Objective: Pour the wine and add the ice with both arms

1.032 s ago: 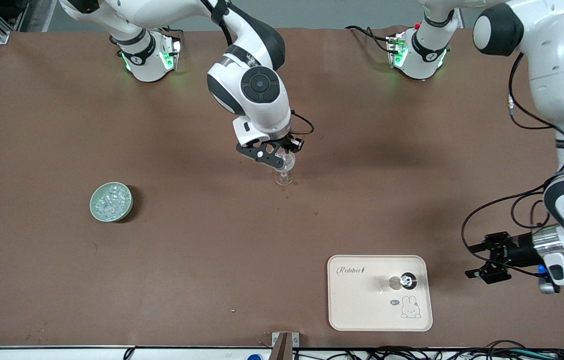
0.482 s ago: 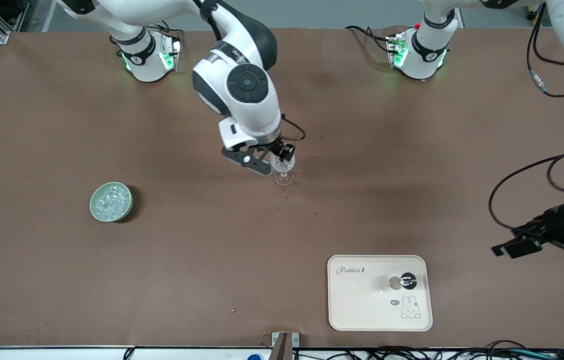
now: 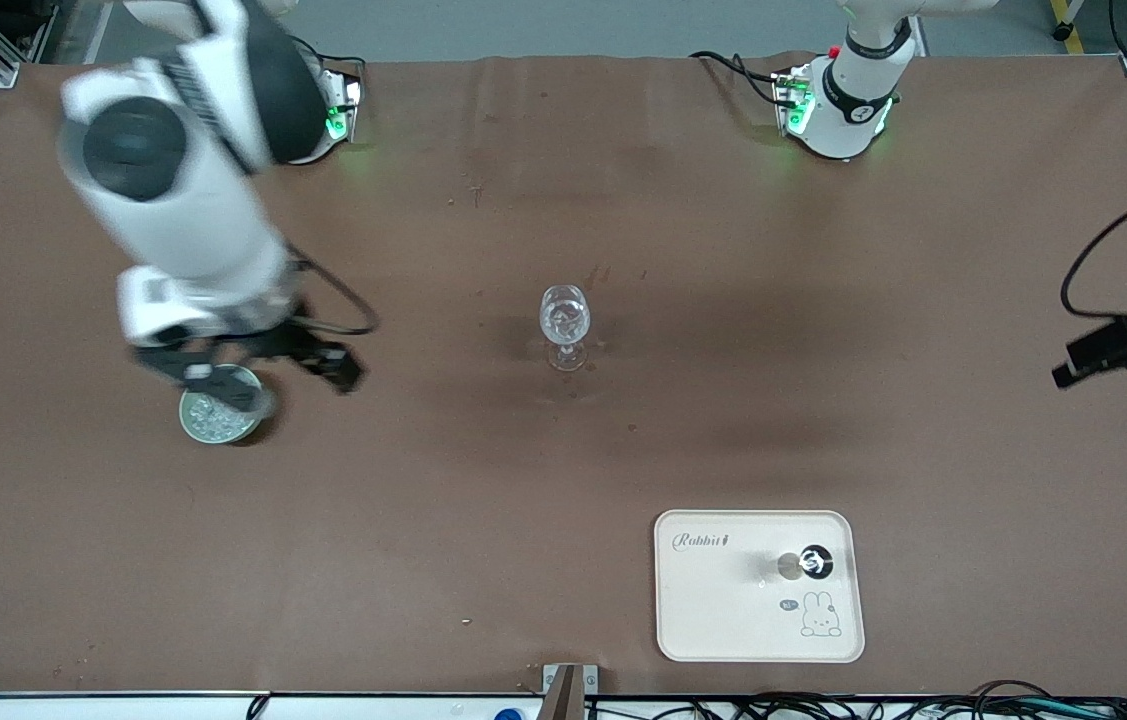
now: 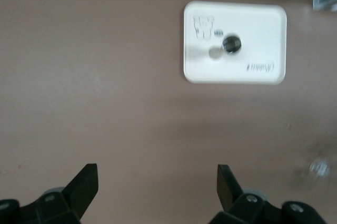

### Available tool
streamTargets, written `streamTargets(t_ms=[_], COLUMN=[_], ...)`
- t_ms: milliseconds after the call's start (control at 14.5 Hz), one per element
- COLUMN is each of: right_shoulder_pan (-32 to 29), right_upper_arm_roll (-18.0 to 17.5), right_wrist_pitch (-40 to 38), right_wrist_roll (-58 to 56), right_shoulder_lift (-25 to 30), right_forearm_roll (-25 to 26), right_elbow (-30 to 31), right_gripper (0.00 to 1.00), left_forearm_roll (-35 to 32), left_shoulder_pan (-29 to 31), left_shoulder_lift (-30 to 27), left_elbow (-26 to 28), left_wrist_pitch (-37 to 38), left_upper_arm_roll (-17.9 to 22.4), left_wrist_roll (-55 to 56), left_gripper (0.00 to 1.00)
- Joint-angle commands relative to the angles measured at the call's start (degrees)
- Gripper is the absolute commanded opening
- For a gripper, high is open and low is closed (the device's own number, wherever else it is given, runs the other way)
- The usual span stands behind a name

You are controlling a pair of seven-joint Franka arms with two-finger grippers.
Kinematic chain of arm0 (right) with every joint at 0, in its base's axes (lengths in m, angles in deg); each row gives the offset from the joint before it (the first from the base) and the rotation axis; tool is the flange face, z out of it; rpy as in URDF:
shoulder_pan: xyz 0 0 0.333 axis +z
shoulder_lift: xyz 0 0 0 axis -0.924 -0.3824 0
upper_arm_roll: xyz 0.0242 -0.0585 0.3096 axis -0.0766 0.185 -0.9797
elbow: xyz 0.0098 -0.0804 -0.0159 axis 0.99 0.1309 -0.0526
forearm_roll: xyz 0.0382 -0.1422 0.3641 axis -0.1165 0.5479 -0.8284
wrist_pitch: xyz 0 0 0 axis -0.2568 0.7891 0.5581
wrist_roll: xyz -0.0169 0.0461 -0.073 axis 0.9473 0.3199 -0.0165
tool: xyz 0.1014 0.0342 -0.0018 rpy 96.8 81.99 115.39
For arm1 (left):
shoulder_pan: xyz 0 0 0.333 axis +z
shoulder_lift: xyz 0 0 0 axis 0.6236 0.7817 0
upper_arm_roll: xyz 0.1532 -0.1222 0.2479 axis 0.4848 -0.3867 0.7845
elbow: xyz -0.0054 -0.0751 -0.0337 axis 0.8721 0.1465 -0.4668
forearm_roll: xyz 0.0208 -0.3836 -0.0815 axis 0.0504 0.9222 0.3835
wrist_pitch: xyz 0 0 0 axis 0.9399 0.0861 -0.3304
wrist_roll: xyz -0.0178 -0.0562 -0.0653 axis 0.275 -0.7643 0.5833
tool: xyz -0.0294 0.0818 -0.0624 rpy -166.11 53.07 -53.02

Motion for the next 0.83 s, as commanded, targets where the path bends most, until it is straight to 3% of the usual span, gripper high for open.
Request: streamTargets(t_ms=[0,138,275,482,550,757], right_shoulder_pan=[-1.9,-1.9,-1.9,-3.2,-3.3,-4.3], right_upper_arm_roll=[5.2,12.3,18.0,21.0,21.9,21.8], right_wrist_pitch=[-3.3,-6.2,-9.4,-13.9,-14.0,-11.2], right_wrist_roll=[-10.7,-19.5,-28.2,-34.9,-36.3,-36.2], right_shoulder_lift=[6.0,9.0,12.3,15.7,16.9,20.4], right_forearm_roll=[-1.4,-6.1,-9.5,-10.3,-10.2,-10.6], right_elbow=[2.6,2.7,2.8,3.5,6.7,12.4], right_gripper=[1.00,1.00,1.00,1.00,1.00,1.00], left_forearm_roll=[-4.5,-4.5,-4.8,-6.2,-7.0,-7.6], left_shoulder_pan=[0.1,-0.3,-0.5,-1.1,-1.8,-2.2], left_shoulder_lift=[-11.2,-14.8,-14.3,-10.4,-9.4,-9.3], left_elbow=[12.7,16.0,14.3,8.7,7.3,7.6], left_wrist_pitch=[-1.4,-1.2,-0.7,4.5,6.3,6.7], left_upper_arm_roll=[-3.6,-3.7,-4.6,-4.7,-4.7,-4.7], left_wrist_roll=[0.4,1.7,1.9,1.8,1.9,3.6], left_gripper=[0.99,0.99,1.00,1.00,1.00,1.00])
